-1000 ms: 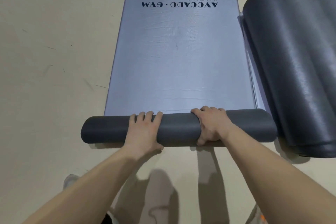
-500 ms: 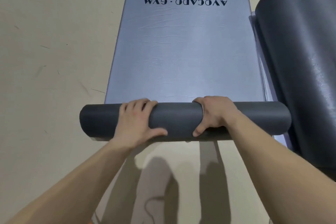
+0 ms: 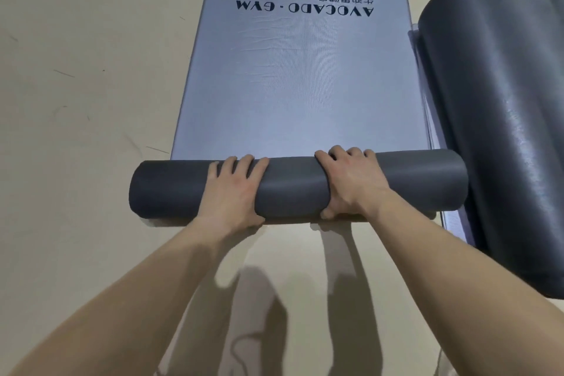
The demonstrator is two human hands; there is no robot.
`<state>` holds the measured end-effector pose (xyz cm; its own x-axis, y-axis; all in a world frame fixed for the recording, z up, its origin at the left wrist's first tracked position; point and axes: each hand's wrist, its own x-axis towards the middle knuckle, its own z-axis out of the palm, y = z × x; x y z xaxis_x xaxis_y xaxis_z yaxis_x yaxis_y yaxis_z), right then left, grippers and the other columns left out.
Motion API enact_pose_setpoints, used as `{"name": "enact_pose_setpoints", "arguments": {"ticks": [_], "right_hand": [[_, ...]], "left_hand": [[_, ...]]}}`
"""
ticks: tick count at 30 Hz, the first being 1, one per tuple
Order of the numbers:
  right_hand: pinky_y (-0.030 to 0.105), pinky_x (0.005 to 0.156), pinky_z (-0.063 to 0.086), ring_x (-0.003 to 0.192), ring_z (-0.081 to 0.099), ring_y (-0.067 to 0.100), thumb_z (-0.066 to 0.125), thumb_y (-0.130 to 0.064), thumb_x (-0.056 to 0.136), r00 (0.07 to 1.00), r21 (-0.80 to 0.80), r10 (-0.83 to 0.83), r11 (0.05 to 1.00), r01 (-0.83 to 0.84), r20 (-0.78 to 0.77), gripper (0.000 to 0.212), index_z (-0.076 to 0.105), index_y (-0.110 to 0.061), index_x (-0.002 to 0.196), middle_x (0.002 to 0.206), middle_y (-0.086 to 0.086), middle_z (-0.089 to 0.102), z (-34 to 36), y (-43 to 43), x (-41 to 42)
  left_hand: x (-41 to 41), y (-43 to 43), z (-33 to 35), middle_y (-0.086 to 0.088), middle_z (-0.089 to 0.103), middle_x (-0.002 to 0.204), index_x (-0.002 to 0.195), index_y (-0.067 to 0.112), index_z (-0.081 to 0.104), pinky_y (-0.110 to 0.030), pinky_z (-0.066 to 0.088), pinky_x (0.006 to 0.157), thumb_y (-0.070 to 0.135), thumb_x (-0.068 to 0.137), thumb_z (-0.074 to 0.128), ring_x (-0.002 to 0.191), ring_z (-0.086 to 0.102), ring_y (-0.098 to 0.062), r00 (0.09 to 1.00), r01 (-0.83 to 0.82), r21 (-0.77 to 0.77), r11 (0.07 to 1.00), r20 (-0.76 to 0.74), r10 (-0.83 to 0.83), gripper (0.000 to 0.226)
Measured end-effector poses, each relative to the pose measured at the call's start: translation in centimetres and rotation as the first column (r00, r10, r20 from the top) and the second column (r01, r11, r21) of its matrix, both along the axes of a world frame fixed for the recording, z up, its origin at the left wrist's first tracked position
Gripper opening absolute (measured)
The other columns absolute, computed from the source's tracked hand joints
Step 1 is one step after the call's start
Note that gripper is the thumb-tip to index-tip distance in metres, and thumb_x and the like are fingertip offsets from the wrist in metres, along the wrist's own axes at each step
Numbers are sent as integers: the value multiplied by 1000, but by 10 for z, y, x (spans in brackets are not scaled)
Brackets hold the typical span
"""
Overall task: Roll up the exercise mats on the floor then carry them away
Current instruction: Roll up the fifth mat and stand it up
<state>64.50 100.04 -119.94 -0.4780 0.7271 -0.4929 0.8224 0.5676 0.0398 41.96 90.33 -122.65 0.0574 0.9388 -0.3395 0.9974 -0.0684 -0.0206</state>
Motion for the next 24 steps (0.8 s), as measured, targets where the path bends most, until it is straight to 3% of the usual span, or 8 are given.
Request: {"name": "enact_pose_setpoints", "arguments": {"ticks": [3,5,7,10,12,15,19,24], "right_hand": [[43,88,49,101,60,26,84,-74,42,998,-302,-55,952,55,9,109,44,-33,135,117,-5,57,15,-14,7],[46,99,46,111,58,25,83,-76,43,996,-398,-91,913,89,14,115,40,-35,142,127,-6,58,17,-45,17],[55,116,27,132,46,28,78,-79,46,994,-257,-111,961,105,-10,129,25,-34,154,145,-4,47,9,-85,27],[63,116,19,141,34,35,82,-73,52,997,5,-63,998,64,-52,130,19,-27,156,152,7,38,-6,-122,34],[61,114,20,138,36,34,82,-68,55,995,43,-57,997,60,-81,121,22,-29,153,150,6,40,-9,-118,35],[56,114,25,132,43,29,80,-69,52,992,-97,-88,992,79,-89,117,24,-36,150,144,0,43,1,-85,30],[52,109,35,127,51,27,82,-74,47,994,-282,-111,954,100,-24,128,23,-39,155,143,-4,50,12,-43,19],[64,114,22,137,40,34,82,-70,57,992,135,-108,984,116,-68,121,25,-24,154,149,7,43,1,-81,22]], "left_hand": [[-1,-2,21,6,52,125,144,37,27,-43,48,92,71,50,77,106,58,-25,994,73,-241,968,92,-52,112],[1,-13,31,9,53,113,137,40,32,-43,54,86,68,44,84,99,59,-22,987,96,-444,891,157,-28,110],[2,-22,32,11,54,111,135,43,36,-45,54,88,64,43,88,100,59,-21,981,93,-513,853,192,8,107],[-3,-11,37,11,61,118,134,46,45,-42,52,91,61,48,92,108,60,-21,959,60,-560,826,263,108,99],[-1,-13,39,10,61,125,142,43,42,-40,50,92,67,53,88,112,59,-21,975,52,-514,856,213,68,103],[9,-44,41,5,53,136,148,34,37,-41,44,101,82,63,68,118,55,-24,999,-12,-178,984,40,20,102],[9,-75,17,-8,46,152,151,20,37,-53,30,117,86,84,35,140,42,-34,1000,-24,129,991,-2,25,94],[-17,-27,17,-1,54,147,152,25,42,-43,33,115,93,79,20,131,50,-25,992,29,51,998,125,-36,102]]}}
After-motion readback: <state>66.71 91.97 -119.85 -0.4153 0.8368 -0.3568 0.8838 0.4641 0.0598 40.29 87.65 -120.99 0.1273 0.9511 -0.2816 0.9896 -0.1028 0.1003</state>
